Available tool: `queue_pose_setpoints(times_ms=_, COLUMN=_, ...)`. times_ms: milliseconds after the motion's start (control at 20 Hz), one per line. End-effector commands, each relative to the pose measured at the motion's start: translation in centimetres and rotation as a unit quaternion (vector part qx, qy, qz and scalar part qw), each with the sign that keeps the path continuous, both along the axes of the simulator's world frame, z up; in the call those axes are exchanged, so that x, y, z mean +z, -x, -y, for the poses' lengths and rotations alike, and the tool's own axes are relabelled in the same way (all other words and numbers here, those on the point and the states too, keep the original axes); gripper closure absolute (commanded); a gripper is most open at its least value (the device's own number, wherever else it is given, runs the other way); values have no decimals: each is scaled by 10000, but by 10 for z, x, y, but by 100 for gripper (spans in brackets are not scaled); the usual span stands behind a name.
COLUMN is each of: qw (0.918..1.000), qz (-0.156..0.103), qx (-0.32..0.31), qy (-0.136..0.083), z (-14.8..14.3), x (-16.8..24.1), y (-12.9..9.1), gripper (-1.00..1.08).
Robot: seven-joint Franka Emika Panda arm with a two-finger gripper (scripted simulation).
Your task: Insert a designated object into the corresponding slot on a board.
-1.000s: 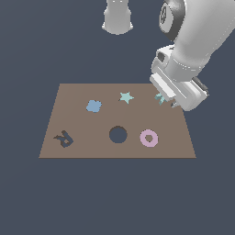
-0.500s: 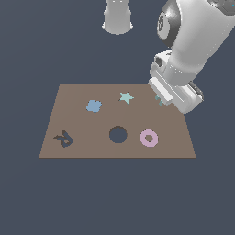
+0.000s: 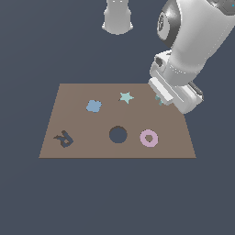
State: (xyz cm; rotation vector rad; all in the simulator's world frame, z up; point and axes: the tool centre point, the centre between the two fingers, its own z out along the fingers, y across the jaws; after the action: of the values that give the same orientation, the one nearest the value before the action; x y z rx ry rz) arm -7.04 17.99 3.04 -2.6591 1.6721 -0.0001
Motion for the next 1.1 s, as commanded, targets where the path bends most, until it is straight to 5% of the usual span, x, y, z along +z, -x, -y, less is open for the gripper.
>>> queue_pose_setpoints(times_ms=0, qw=10000, qz=0, qx=-14, qy=0, z=0, x=0, y=-1, gripper=108)
queue_pose_setpoints(times_ms=650, qw=9961, qz=0, qx=-884, qy=-2, z=33, x=2, y=-49, gripper=108)
queue_pose_setpoints(times_ms=1050, qw=9767, qz=-1, qx=-2147, qy=-3, z=96, x=4, y=-108, gripper=108)
